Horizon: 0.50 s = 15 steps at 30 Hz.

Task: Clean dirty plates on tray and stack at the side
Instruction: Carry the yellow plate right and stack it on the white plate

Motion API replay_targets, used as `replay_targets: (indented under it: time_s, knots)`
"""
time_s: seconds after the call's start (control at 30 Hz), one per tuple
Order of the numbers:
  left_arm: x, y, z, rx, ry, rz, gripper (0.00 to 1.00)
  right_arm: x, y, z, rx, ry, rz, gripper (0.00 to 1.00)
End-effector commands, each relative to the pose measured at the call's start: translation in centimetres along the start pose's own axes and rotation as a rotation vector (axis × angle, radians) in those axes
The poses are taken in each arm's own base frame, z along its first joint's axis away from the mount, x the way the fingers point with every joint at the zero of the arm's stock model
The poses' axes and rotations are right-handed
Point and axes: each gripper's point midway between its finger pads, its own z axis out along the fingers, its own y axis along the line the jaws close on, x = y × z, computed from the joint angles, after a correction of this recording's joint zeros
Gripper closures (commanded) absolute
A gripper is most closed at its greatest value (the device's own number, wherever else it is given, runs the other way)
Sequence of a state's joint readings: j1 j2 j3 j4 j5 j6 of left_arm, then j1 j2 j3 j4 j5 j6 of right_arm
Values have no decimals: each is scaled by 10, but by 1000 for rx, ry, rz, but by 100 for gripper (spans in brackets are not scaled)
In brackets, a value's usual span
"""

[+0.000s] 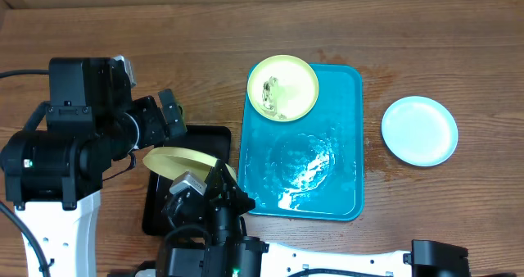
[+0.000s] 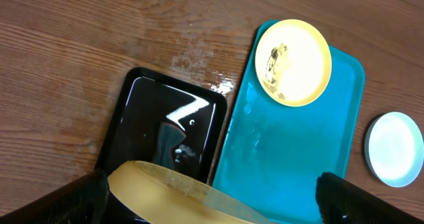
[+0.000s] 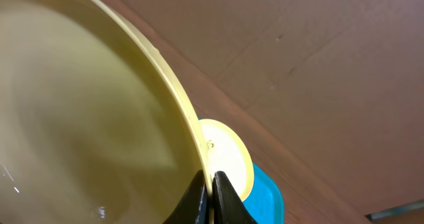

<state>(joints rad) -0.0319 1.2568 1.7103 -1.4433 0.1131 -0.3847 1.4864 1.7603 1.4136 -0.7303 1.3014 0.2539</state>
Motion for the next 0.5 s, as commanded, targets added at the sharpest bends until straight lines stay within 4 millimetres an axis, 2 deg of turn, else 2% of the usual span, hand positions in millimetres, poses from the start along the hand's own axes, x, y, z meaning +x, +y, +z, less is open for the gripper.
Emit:
replay_targets:
  time_s: [0.0, 0.13, 0.23, 0.3, 0.4, 0.43, 0.47]
  knots:
    - [-5, -3, 0, 9, -4, 22, 0, -12, -9, -9, 13, -30, 37, 96]
    - [-6, -3, 5, 3, 10, 21, 0, -8, -7, -2, -10, -6, 53, 96]
    - [-6, -2, 9, -1, 21, 19, 0, 11, -1, 18, -83, 98, 151, 96]
    - [-7, -2, 12, -4, 29, 18, 0, 30, -1, 39, -139, 217, 238, 96]
    - [-7, -2, 16, -8, 40, 17, 0, 53, -1, 60, -302, 431, 372, 96]
    - [-7, -2, 17, -9, 42, 17, 0, 58, -6, 65, -339, 485, 411, 96]
    - [-8, -2, 19, -11, 48, 16, 0, 66, -20, 73, -394, 571, 478, 96]
